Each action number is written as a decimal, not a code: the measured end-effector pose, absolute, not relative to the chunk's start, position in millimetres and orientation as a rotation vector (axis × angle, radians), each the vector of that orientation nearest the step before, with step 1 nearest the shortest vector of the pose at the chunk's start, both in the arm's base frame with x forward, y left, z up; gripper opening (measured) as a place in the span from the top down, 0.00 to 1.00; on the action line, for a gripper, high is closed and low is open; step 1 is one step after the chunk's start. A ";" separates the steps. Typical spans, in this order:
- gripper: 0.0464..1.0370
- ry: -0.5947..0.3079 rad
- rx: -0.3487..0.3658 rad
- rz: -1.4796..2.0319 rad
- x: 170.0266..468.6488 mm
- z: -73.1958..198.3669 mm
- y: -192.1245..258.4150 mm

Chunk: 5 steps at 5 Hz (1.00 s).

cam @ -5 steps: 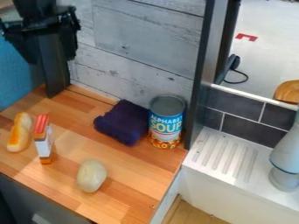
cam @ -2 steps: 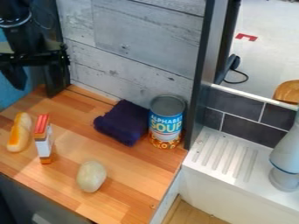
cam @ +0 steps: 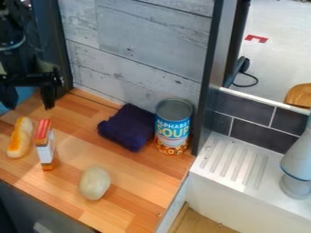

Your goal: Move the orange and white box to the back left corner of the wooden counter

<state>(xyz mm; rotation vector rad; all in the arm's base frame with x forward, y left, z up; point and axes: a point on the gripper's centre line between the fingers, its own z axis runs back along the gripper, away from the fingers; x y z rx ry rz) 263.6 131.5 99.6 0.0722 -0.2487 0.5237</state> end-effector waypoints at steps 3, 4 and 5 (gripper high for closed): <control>0.04 -0.230 0.008 0.516 277.5 48.7 129.0; 0.04 -0.225 0.008 0.528 282.8 45.9 133.0; 0.04 -0.173 0.054 0.531 281.3 42.6 141.3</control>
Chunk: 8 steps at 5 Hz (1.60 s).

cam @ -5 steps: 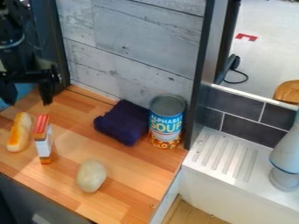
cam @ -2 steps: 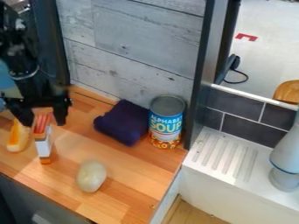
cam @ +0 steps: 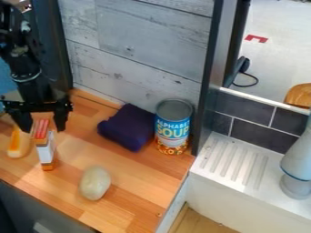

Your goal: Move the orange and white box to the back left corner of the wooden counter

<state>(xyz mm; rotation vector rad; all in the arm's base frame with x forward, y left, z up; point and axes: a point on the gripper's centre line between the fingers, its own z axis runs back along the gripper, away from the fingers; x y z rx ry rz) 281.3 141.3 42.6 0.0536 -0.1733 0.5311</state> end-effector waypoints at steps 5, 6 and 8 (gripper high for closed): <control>0.61 -0.138 0.030 0.542 285.3 31.0 128.1; 0.66 -0.142 0.037 0.548 283.6 39.5 128.0; 0.66 -0.192 -0.002 0.543 306.8 67.2 133.0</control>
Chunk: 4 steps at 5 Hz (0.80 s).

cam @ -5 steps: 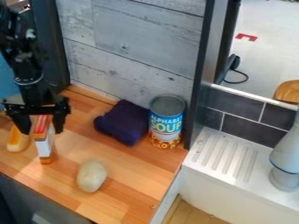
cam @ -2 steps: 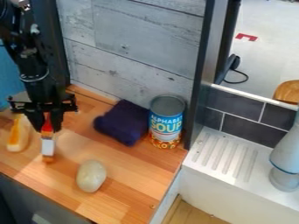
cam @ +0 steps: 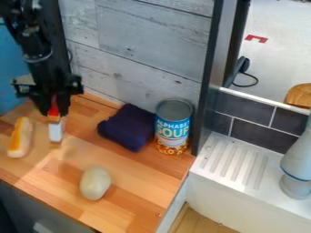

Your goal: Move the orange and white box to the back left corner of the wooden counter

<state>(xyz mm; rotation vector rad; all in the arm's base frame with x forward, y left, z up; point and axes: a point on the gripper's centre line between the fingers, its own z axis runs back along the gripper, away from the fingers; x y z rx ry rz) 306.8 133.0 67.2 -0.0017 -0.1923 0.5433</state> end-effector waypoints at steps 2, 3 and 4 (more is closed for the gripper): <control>0.66 -0.251 -0.086 0.616 345.7 91.8 165.0; 0.66 -0.264 -0.126 0.654 364.2 88.2 183.6; 0.66 -0.250 -0.137 0.677 370.8 74.6 193.6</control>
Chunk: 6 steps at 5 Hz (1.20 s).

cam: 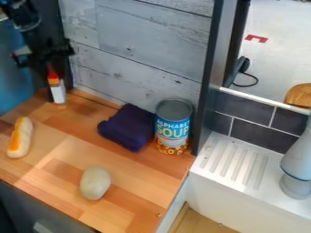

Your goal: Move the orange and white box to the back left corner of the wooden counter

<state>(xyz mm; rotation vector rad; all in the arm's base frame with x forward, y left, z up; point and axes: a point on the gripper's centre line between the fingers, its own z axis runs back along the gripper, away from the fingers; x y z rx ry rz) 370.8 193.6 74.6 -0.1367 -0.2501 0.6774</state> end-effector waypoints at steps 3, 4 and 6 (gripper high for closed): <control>0.66 -0.201 -0.172 0.670 383.8 42.3 198.4; 0.66 -0.197 -0.179 0.687 381.6 36.5 203.6; 0.59 -0.214 -0.173 0.673 382.2 36.9 207.0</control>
